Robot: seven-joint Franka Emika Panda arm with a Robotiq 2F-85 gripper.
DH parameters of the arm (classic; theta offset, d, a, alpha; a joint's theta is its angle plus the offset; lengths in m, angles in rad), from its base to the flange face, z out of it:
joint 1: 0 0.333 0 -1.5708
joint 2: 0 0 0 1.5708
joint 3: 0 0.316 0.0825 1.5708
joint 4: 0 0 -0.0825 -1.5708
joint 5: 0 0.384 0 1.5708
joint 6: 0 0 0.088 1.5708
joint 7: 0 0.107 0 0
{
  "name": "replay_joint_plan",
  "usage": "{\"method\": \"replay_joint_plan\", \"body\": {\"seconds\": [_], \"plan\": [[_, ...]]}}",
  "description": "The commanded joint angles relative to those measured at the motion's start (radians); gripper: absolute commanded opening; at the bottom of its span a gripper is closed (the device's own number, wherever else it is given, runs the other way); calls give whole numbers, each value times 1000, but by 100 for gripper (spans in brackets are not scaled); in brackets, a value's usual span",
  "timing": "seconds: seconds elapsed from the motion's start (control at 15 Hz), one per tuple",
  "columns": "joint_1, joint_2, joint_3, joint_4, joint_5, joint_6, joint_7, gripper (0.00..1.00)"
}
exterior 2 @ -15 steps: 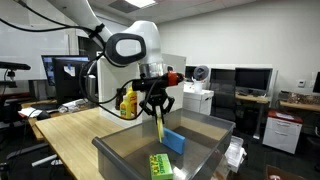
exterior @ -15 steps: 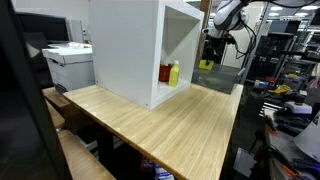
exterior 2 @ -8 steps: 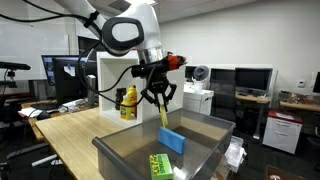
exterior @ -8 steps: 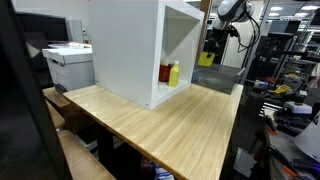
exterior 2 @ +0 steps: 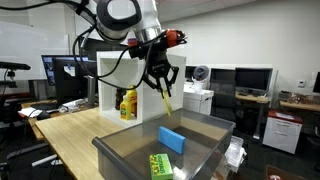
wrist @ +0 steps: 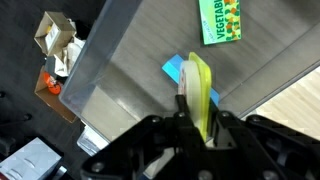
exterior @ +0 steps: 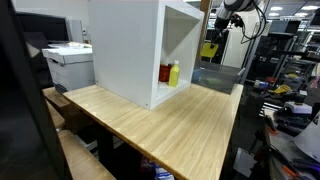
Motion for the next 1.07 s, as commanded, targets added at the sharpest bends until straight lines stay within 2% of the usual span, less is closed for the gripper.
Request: {"method": "replay_joint_plan", "body": {"seconds": [0.0,0.27,0.47,0.67,1.0], "plan": [[13,-54,-17,13,-70,-85,53,5],[14,-96,-23,54,-141,-217,66,5],[21,-126,-22,97,-151,-314,54,5],[33,-147,-19,140,-140,-381,49,5],[67,-162,-14,208,-127,-430,49,5]]}}
